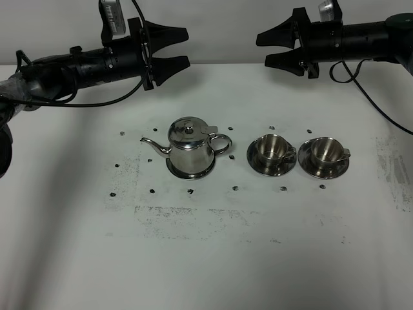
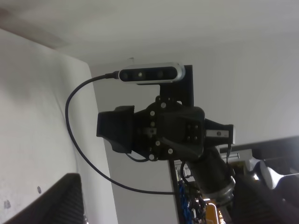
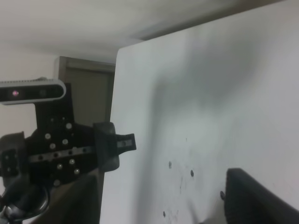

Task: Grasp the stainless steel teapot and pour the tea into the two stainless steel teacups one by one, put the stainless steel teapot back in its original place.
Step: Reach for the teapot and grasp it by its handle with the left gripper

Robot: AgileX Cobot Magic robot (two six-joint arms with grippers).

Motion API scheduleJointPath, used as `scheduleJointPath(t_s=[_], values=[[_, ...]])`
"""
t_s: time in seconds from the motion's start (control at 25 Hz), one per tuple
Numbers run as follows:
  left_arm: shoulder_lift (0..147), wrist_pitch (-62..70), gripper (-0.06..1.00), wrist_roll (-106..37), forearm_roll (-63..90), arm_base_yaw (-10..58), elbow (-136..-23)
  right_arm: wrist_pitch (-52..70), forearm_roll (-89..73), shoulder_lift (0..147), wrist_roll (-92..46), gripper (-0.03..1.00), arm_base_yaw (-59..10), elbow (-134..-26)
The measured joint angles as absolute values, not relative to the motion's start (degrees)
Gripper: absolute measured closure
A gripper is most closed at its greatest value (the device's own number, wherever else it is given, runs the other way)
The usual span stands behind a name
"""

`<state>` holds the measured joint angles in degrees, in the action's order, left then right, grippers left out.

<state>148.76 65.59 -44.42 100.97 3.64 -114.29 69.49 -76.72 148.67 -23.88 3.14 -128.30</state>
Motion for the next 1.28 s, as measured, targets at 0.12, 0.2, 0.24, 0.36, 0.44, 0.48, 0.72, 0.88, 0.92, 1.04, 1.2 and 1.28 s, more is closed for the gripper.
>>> scheduleJointPath(t_s=[0.12,0.2,0.24,0.36,0.44,0.48,0.72,0.88,0.92,1.04,1.2,1.28], values=[[146.68,66.28,0.31,-49.07,99.06,3.64,-114.69,69.49,-75.52,148.30,-24.63,0.41,3.14,-131.32],[143.12,65.18,0.32,-51.98,94.80,3.64,-116.22,69.38,-72.05,147.17,-27.34,0.42,3.14,-134.21],[140.92,63.88,0.33,-52.83,91.54,3.64,-116.96,69.32,-69.32,146.35,-29.17,0.42,3.00,-135.75],[135.50,59.24,0.33,-51.66,79.88,3.64,-118.55,69.42,-60.34,144.03,-31.45,0.43,2.67,-138.92],[133.67,57.28,0.34,-49.03,71.07,3.64,-118.72,69.53,-54.68,143.28,-30.70,0.43,2.28,-139.57],[133.11,56.99,0.34,-47.45,66.07,3.68,-118.72,69.58,-52.53,143.22,-29.83,0.43,2.20,-139.63],[128.66,57.29,0.38,-37.81,35.05,7.19,-118.42,69.64,-37.51,138.49,-26.22,0.43,0.57,-137.72],[120.96,55.80,0.39,-37.30,25.48,12.15,-115.47,69.71,-32.20,128.26,-26.00,0.43,-1.53,-130.62],[118.64,54.70,0.39,-37.00,23.57,13.81,-113.21,69.73,-31.39,125.47,-25.88,0.43,-1.97,-128.23],[112.34,50.18,0.39,-36.59,17.93,18.22,-105.29,69.77,-30.53,117.63,-26.61,0.43,-2.30,-120.07],[104.01,43.36,0.39,-36.70,15.30,20.86,-95.08,69.85,-30.53,106.37,-28.47,0.43,-2.30,-107.65],[100.25,40.76,0.39,-38.10,14.88,21.17,-91.81,69.66,-30.53,99.92,-29.16,0.43,-2.35,-101.25]])
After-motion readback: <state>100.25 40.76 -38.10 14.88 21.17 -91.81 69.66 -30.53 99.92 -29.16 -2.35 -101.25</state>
